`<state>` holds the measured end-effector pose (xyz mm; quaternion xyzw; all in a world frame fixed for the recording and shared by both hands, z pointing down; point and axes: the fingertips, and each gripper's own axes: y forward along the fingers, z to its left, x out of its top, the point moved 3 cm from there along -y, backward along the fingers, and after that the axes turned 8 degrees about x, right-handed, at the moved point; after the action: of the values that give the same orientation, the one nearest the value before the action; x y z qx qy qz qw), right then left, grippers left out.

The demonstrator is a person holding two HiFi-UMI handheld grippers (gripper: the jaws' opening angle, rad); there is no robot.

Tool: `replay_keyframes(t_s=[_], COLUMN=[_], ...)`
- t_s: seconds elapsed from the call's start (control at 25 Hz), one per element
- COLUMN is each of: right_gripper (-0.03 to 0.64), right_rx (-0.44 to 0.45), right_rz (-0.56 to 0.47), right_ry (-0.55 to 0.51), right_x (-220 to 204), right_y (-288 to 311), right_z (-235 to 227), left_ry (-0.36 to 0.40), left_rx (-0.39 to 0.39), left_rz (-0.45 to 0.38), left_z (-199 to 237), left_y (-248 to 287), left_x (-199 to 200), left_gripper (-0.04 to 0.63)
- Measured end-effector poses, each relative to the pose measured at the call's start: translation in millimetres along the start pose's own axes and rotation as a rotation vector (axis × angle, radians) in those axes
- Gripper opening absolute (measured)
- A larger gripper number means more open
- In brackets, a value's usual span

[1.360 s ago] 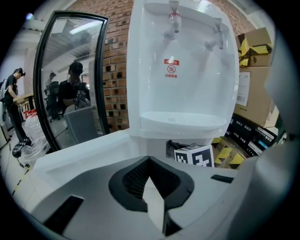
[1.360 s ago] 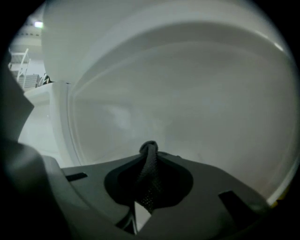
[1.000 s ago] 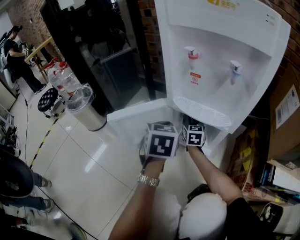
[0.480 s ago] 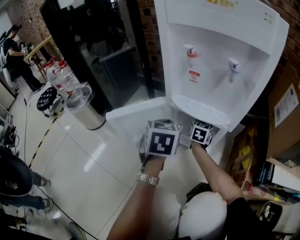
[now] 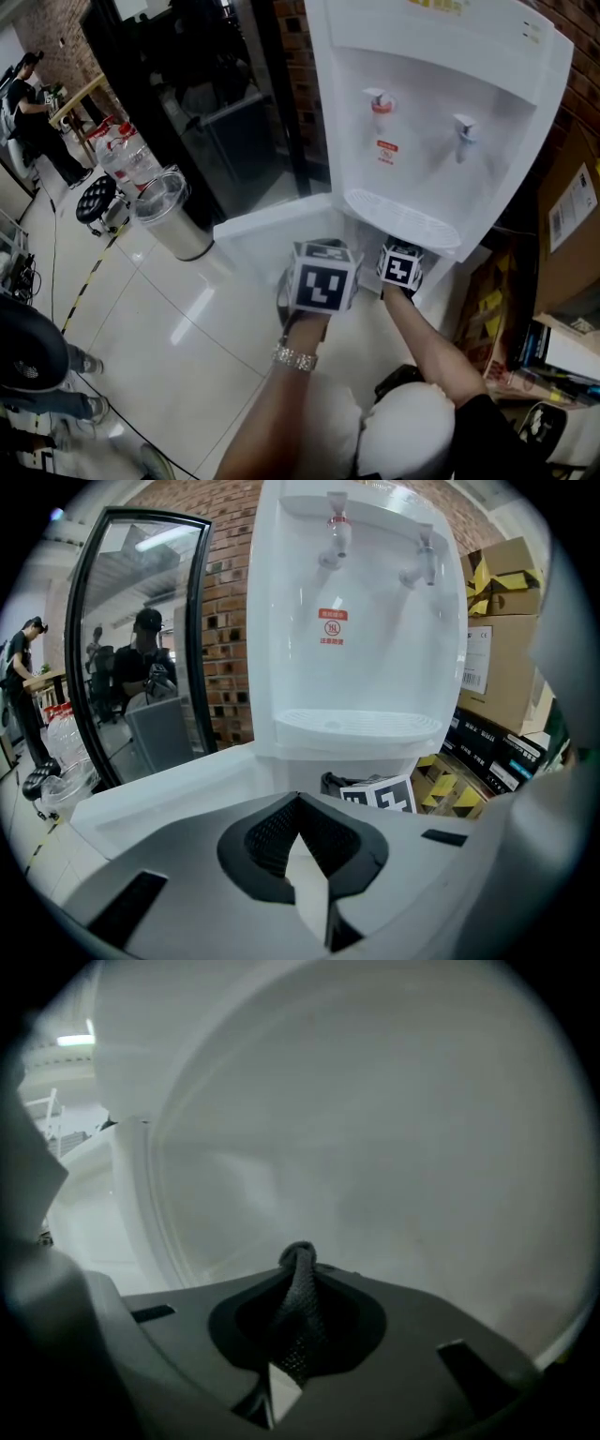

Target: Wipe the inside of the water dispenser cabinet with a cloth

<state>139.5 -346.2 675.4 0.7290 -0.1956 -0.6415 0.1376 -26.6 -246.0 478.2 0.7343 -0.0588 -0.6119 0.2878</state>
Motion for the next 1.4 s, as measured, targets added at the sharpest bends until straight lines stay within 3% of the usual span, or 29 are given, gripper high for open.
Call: replay_keyframes(t_s=[0.12, 0.32, 0.48, 0.64, 0.84, 1.24, 1.4], right_gripper=[0.028, 0.028, 0.028, 0.028, 0.028, 0.028, 0.028], right_rx=[-0.072, -0.073, -0.097, -0.100, -0.128, -0.089, -0.064], right_rz=[0.004, -0.033, -0.129, -0.176, -0.146, 0.131, 0.074], right_ry=[0.041, 0.026, 0.000, 0.038, 0.070, 0.235, 0.213], right_x=[-6.1, -0.6, 19.7, 40.7, 29.1, -60.5, -41.7], right_y=[-5.8, -19.7, -43.1, -63.4, -62.9, -32.0, -35.4], right_z=[-19.9, -13.7, -10.8, -16.5, -26.6, -23.1, -16.5], left_ry=[0.004, 0.006, 0.005, 0.000, 0.002, 0.002, 0.004], left_rx=[-0.004, -0.014, -0.005, -0.008, -0.019, -0.028, -0.028], left_rz=[-0.002, 0.003, -0.002, -0.003, 0.001, 0.006, 0.006], left_z=[-1.0, -4.4, -1.0, -1.5, -6.0, -7.1, -6.5], left_y=[-0.1, 0.9, -0.3, 0.7, 1.5, 1.7, 2.7], left_x=[1.7, 0.4, 1.8, 2.0, 1.4, 0.7, 0.2], left_gripper=[0.003, 0.003, 0.003, 0.003, 0.003, 0.003, 0.003])
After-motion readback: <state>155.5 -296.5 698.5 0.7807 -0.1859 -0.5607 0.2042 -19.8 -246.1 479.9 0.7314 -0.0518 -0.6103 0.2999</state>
